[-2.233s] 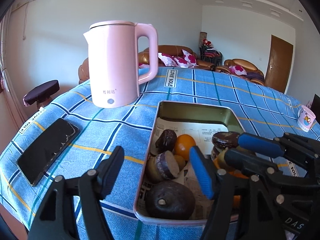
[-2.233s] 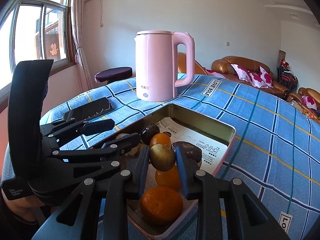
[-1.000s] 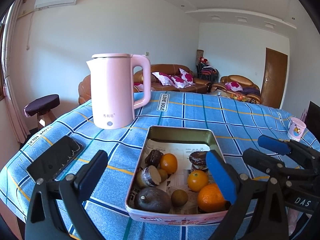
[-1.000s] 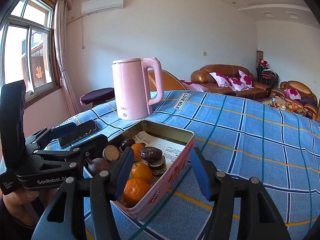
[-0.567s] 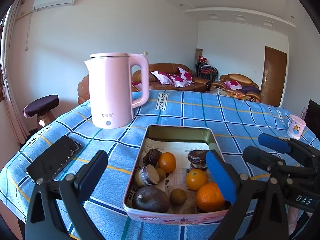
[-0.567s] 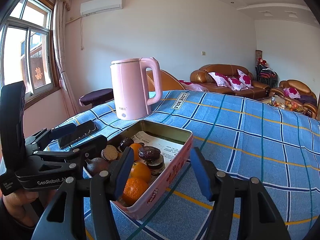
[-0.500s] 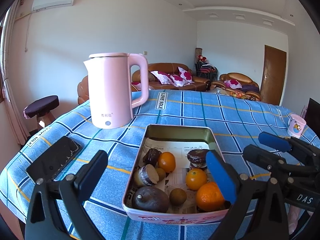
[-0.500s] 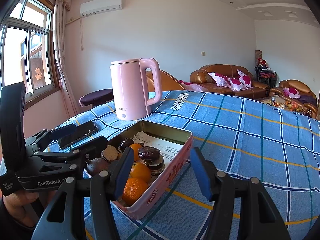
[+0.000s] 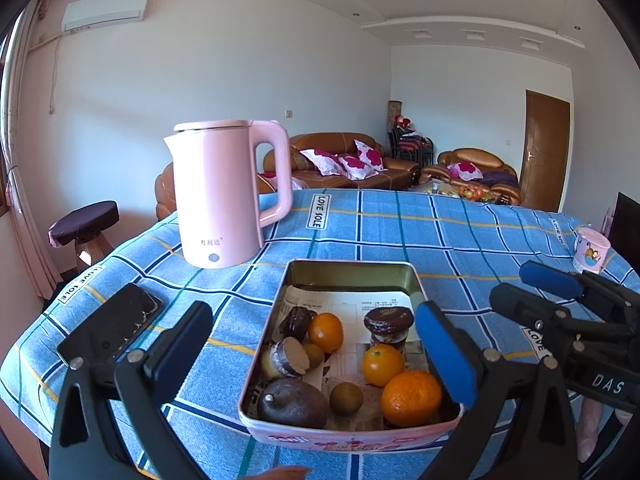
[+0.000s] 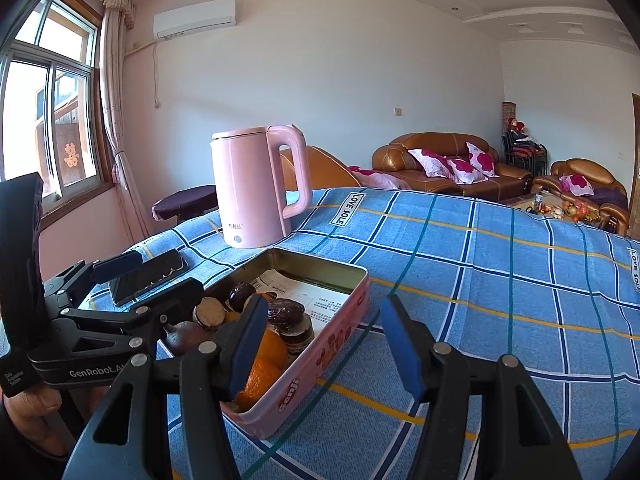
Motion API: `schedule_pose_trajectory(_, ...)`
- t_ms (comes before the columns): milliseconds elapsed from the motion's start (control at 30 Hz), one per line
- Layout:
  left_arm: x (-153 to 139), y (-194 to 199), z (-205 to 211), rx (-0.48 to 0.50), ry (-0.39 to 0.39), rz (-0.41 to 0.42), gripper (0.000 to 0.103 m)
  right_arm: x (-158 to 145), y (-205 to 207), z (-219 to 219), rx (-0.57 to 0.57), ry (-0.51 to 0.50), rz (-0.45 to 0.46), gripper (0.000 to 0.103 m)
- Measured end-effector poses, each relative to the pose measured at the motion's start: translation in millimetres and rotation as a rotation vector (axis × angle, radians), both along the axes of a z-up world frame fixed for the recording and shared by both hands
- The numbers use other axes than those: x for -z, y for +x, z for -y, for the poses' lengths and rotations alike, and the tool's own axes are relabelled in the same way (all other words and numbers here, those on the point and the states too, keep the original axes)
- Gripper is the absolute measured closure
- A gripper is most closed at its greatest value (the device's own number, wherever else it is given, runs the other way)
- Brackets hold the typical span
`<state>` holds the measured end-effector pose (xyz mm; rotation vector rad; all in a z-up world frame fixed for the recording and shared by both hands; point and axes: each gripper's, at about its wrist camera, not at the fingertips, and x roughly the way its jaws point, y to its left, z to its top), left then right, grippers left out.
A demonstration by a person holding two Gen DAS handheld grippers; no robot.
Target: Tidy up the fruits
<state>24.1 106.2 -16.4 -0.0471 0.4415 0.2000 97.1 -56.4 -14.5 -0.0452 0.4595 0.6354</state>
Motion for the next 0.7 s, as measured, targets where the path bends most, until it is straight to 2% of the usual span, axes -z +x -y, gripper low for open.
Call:
schedule_pose_trajectory(333,0,3,7,-0.005,0.021,-0.011,0.0,1,-4,1,0.0,-0.024,0.024,0.042)
schedule_pose_trajectory(700,0,2,11,-0.014,0.042,0.003,0.0,3,-1,14,0.02,-0.018,0.008,0.042)
